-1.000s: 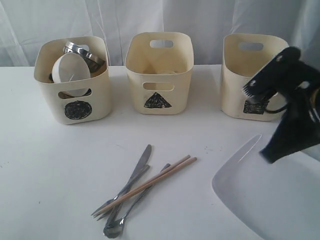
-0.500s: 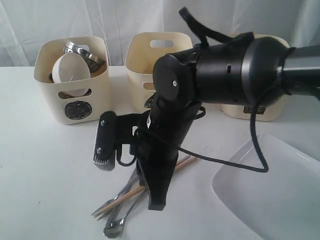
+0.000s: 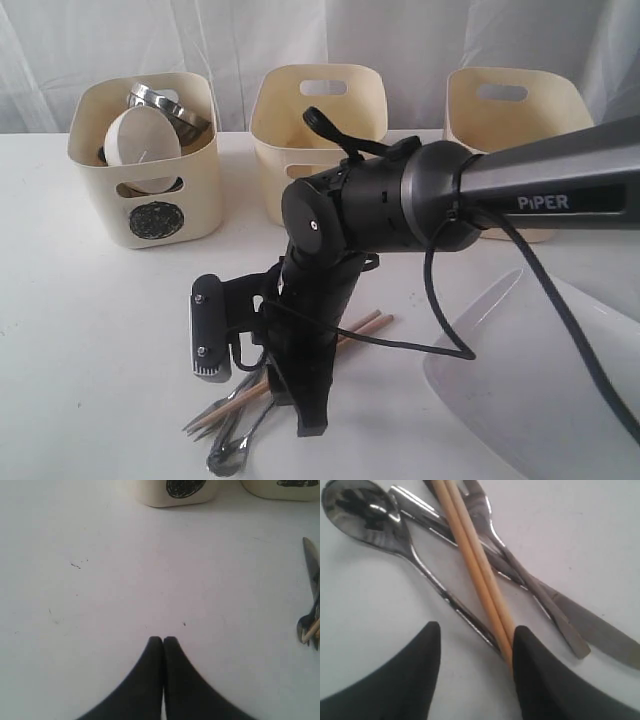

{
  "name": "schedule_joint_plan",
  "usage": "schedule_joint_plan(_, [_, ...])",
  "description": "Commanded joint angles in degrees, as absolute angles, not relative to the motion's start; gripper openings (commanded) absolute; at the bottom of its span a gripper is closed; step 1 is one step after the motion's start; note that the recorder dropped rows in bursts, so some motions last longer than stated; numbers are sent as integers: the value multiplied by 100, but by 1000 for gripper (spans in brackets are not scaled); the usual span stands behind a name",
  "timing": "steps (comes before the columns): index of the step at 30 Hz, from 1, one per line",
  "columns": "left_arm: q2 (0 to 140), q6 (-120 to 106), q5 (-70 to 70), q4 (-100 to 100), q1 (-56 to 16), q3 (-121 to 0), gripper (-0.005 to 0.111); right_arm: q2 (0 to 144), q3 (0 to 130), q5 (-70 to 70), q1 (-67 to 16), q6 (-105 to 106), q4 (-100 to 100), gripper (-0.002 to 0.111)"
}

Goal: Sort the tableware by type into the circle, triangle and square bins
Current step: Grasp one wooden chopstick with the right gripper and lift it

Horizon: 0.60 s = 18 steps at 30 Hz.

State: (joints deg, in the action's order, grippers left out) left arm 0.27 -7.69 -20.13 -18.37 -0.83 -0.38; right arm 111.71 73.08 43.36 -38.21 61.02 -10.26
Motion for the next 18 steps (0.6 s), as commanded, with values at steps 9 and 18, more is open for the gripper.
schedule_joint_plan(9, [0,-764,-2186,-1890,-69,0,0,11448,7327,3873,-3828,6174,-855,44])
schedule_joint_plan(18, [0,-764,-2186,-1890,-69,0,0,11551,7327,3782,-3828,6174,-855,26])
